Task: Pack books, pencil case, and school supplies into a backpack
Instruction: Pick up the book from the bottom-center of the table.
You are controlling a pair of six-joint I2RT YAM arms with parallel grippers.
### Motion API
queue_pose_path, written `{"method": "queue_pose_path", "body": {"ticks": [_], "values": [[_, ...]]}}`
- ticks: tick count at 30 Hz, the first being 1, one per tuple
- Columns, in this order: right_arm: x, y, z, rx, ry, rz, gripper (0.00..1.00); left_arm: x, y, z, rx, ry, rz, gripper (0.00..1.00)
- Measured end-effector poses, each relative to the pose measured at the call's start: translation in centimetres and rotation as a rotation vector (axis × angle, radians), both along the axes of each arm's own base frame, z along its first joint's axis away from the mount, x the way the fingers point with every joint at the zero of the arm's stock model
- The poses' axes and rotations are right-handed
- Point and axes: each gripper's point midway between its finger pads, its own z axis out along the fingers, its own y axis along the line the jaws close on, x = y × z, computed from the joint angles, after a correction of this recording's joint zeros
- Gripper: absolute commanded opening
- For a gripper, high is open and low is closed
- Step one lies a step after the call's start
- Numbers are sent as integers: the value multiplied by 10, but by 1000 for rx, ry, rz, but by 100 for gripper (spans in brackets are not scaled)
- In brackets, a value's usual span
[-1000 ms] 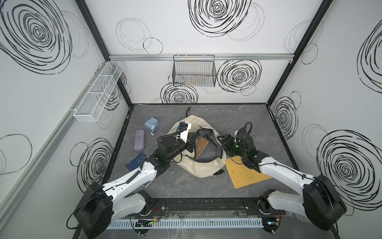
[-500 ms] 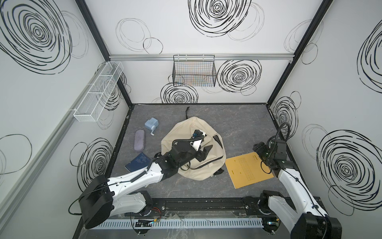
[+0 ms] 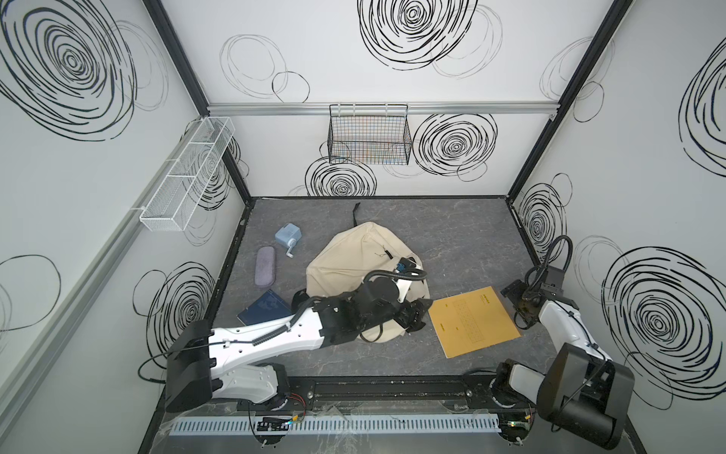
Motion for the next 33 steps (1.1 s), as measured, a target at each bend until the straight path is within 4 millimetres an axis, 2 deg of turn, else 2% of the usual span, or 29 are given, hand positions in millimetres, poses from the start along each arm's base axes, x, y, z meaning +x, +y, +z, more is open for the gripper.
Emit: {"method": "queue_pose_path", "body": {"ticks": [3,7,12,17,20,25,29,33], "values": [[-6,4,-21,64,72,9,80,-28,-26,-36,76,91,-74,83],[9,6,-22,107,71,59,80,-53,-53,-87,164,221,-154,84],[12,8,-22,128,61,84,78,-55,-65,-144,261,334,-167,85],[16,17,-21,149,53,122,78,-40,-57,-182,315,417,-132,86],[19,31,-20,161,57,168,78,-27,-50,-196,333,439,-98,86],[16,55,-20,191,77,236,78,-10,-50,-194,314,442,-71,86],[10,66,-20,222,67,255,77,-5,-48,-195,315,441,-64,87],[2,77,-20,256,48,276,75,8,-42,-196,319,430,-34,87]]}}
